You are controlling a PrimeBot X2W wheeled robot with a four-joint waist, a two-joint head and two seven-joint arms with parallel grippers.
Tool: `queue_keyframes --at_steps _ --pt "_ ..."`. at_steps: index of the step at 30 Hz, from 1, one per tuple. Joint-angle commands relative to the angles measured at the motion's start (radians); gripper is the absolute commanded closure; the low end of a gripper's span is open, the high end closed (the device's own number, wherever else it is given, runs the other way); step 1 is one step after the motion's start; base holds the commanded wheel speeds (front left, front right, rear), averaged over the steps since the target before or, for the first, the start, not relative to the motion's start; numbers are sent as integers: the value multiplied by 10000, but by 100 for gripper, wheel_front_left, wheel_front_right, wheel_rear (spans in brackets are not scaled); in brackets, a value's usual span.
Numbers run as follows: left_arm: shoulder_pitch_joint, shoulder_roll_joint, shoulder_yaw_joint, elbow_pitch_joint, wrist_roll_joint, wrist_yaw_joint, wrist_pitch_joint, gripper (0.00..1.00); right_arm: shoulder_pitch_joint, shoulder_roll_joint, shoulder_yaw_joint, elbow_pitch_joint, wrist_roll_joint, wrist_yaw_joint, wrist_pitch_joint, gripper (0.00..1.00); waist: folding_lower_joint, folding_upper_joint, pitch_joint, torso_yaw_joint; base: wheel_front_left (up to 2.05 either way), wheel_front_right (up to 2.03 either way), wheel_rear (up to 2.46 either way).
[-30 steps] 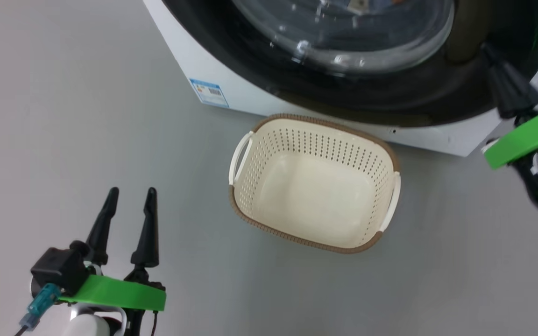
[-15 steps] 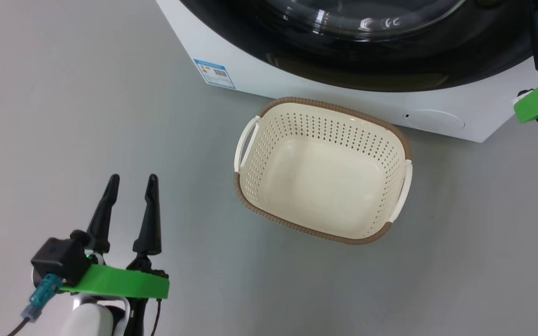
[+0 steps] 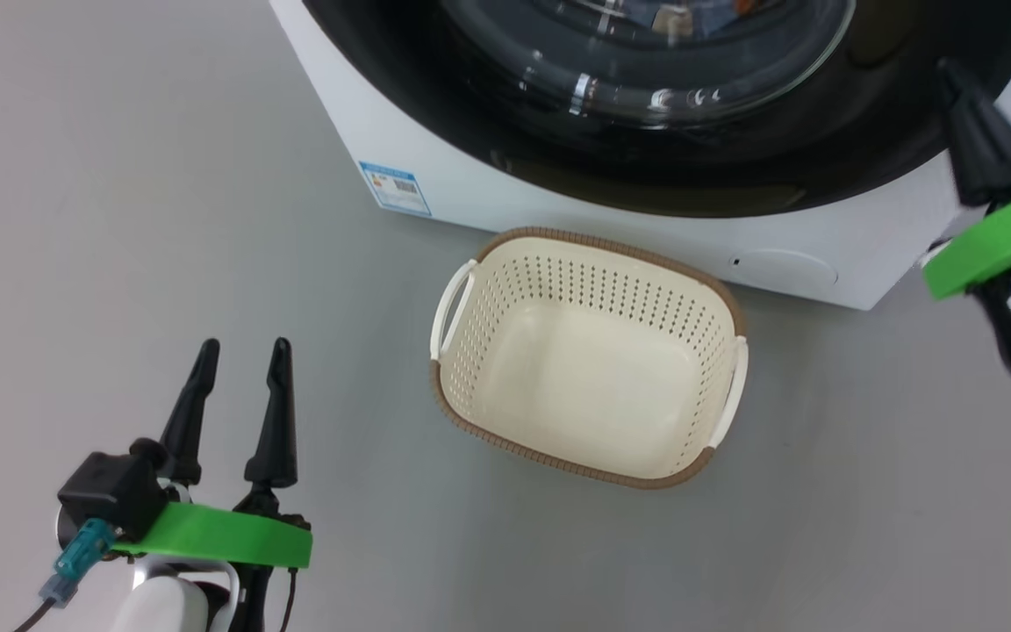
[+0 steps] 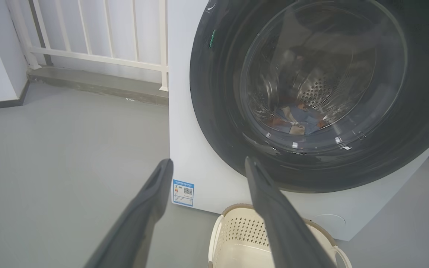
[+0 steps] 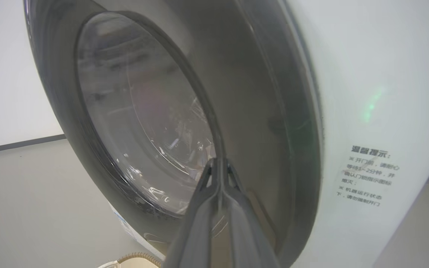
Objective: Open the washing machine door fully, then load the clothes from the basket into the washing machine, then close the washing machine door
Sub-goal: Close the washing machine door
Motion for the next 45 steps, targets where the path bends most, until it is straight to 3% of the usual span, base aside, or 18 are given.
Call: queue_keyframes --at_steps 1,14,21,32,45 --pt "4 324 405 -104 19 -82 -62 0 513 57 194 -296 -89 -73 -49 0 0 0 -452 -176 0 0 0" --pt "474 752 391 232 -204 -126 -62 0 2432 726 -45 -1384 -139 -73 -49 0 0 0 -2135 -1220 0 0 0" --pt "891 926 441 230 -404 -114 -50 0 3431 1040 -227 -1846 -292 -73 -49 0 0 0 -2808 -2260 0 0 0" --pt "1369 924 569 -146 -705 -39 -50 0 4512 1314 -802 -2387 -390 -73 -49 0 0 0 -3094 -3485 0 0 0" --pt "1697 997 624 -666 -1044 59 136 0 5446 1580 -1594 -2827 -823 -73 -49 0 0 0 -3180 -4181 0 0 0"
